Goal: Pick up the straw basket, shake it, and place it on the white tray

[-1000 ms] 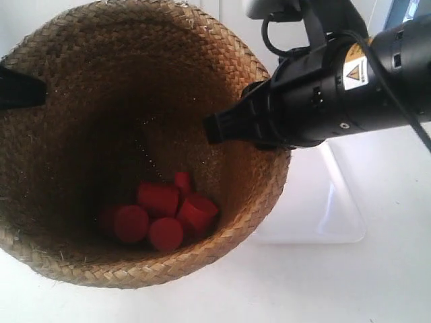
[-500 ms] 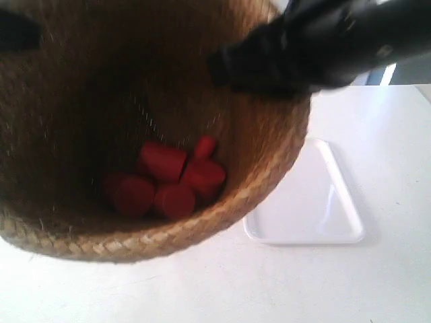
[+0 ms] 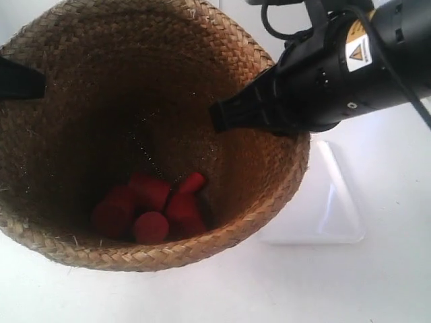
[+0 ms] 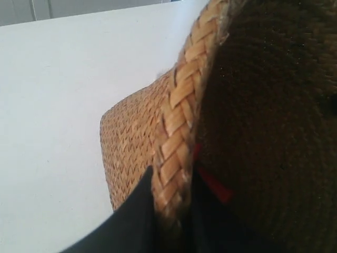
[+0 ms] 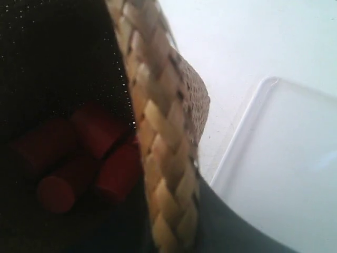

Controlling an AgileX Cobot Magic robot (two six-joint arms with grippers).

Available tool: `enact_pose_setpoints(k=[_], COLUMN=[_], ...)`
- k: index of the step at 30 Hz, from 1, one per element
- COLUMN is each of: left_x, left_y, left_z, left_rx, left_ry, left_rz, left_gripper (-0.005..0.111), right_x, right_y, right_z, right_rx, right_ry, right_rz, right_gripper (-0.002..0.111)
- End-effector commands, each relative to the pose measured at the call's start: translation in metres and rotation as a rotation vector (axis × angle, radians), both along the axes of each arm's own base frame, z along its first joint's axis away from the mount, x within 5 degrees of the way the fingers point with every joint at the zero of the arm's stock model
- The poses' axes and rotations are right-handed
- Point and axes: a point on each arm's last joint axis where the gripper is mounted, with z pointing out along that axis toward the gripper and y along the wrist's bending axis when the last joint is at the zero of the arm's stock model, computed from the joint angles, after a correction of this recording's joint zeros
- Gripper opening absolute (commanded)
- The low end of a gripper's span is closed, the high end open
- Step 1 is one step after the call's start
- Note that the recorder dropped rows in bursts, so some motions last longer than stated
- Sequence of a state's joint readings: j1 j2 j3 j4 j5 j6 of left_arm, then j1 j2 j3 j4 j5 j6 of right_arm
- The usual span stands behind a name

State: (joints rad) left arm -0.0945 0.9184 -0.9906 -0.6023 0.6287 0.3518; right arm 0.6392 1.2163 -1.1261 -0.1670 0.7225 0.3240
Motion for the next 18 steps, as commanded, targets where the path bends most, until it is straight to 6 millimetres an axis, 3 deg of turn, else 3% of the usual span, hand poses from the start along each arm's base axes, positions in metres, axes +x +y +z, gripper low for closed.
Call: enact_pose_setpoints(k=[1,3,5,6,8,9,10,11,13,18], left_x=[-0.002,0.001,0.000,-0.026,-0.064,-0.053,-0.014,-0.003,-0.002,0.000], left_y=[0.000,0.001,-0.001,-0.007,-0.006,0.000,0.008,0.007,0.001,0.000], left_z=[0.003,0.001,0.016,0.058,0.093,0.076,0.021,-0.001,-0.002,0.005], left_rx=[-0.010,0.013,-0.043,-0.112,-0.021,0.032,0.007,0.007,-0.013,-0.053], left_ry=[-0.029,-0.045,-0.066,-0.158,-0.358,-0.306,-0.084,0.010,-0.006,-0.032], left_rz=[-0.005,0.005,0.010,-0.085,-0.180,-0.096,0.081,0.094,0.016,0.021], left_gripper=[0.000,0.000,0.000,0.000,0.000,0.000,0.000,0.000,0.000,0.000], right_x=[0.007,0.014,0.013,-0.012,-0.049,-0.040,-0.005,0.006,0.003,-0.001], right_y=[0.005,0.008,0.007,0.000,-0.009,-0.008,-0.007,-0.006,0.001,-0.002], right_z=[-0.015,-0.024,-0.009,0.043,0.092,0.073,0.011,-0.010,-0.007,-0.004], right_rx=[-0.054,-0.067,-0.071,-0.009,0.177,0.111,-0.014,-0.079,-0.065,-0.060], right_ry=[-0.016,-0.025,-0.032,-0.105,-0.318,-0.366,-0.196,-0.071,-0.088,-0.095], right_rz=[0.032,0.039,0.033,0.078,0.161,0.148,-0.028,-0.092,-0.011,-0.014], right_gripper=[0.000,0.000,0.000,0.000,0.000,0.000,0.000,0.000,0.000,0.000])
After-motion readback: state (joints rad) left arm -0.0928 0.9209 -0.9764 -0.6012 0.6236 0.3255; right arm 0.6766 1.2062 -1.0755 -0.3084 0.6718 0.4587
